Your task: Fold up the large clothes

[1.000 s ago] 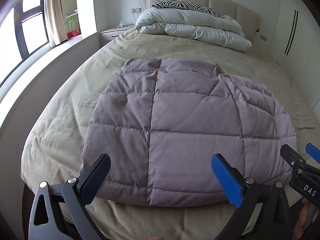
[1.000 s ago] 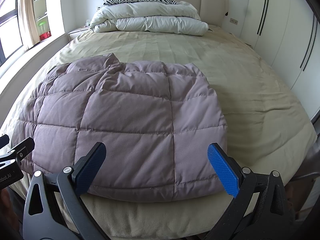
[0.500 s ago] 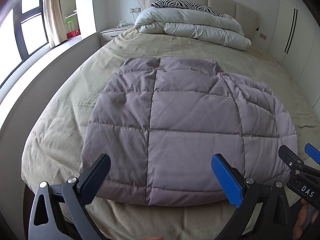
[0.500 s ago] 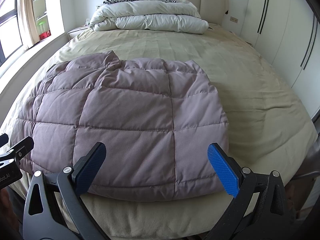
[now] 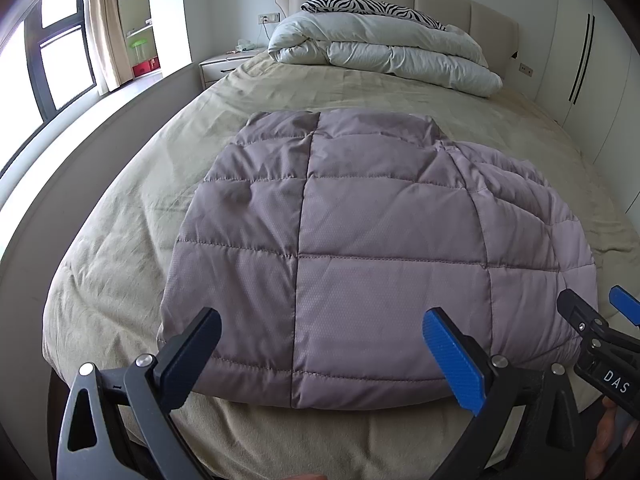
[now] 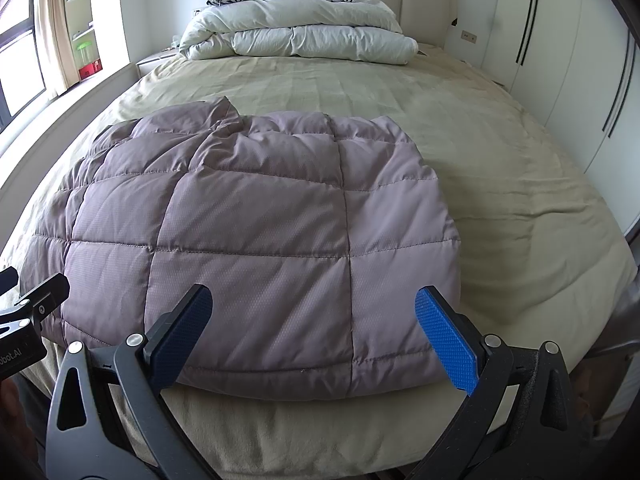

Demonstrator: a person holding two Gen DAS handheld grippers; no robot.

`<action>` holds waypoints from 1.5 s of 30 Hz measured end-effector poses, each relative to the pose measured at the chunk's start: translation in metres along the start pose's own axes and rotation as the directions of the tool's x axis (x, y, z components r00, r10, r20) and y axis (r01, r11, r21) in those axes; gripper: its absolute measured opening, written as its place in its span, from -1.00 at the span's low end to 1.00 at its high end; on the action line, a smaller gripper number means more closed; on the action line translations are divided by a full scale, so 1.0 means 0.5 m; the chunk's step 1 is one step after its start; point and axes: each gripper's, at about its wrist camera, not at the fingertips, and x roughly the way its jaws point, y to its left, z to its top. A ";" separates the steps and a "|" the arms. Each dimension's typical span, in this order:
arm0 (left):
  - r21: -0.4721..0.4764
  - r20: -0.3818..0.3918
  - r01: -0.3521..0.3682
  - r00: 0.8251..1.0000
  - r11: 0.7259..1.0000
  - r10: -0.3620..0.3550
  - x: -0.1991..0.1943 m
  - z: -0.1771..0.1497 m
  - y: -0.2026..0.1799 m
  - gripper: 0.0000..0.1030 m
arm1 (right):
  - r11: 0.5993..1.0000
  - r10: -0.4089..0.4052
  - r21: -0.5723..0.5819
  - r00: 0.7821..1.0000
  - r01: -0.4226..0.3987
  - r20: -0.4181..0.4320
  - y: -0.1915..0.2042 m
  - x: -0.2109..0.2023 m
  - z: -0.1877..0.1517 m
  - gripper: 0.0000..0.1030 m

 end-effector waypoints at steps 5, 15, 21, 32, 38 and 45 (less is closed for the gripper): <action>0.000 -0.001 0.000 1.000 1.000 0.000 0.000 0.000 0.001 1.00 | 1.000 0.002 -0.002 1.000 -0.002 -0.002 0.001 0.001 -0.002 1.00; 0.001 -0.002 0.000 1.000 1.000 0.000 0.001 -0.001 0.002 1.00 | 1.000 0.005 -0.002 1.000 -0.005 -0.005 0.001 0.003 -0.004 1.00; 0.001 -0.002 -0.001 1.000 1.000 0.001 0.001 -0.001 0.001 1.00 | 1.000 0.004 -0.002 1.000 -0.004 -0.004 0.001 0.003 -0.005 1.00; 0.002 -0.003 -0.001 1.000 1.000 0.001 0.002 -0.001 0.001 1.00 | 1.000 0.004 -0.002 1.000 -0.004 -0.006 0.001 0.004 -0.005 1.00; 0.003 -0.004 -0.001 1.000 1.000 0.001 0.002 -0.002 0.002 1.00 | 1.000 0.005 -0.003 1.000 -0.005 -0.006 0.000 0.005 -0.004 1.00; 0.002 -0.004 -0.001 1.000 1.000 0.001 0.001 -0.002 0.002 1.00 | 1.000 0.006 -0.004 1.000 -0.006 -0.007 0.003 0.006 -0.009 1.00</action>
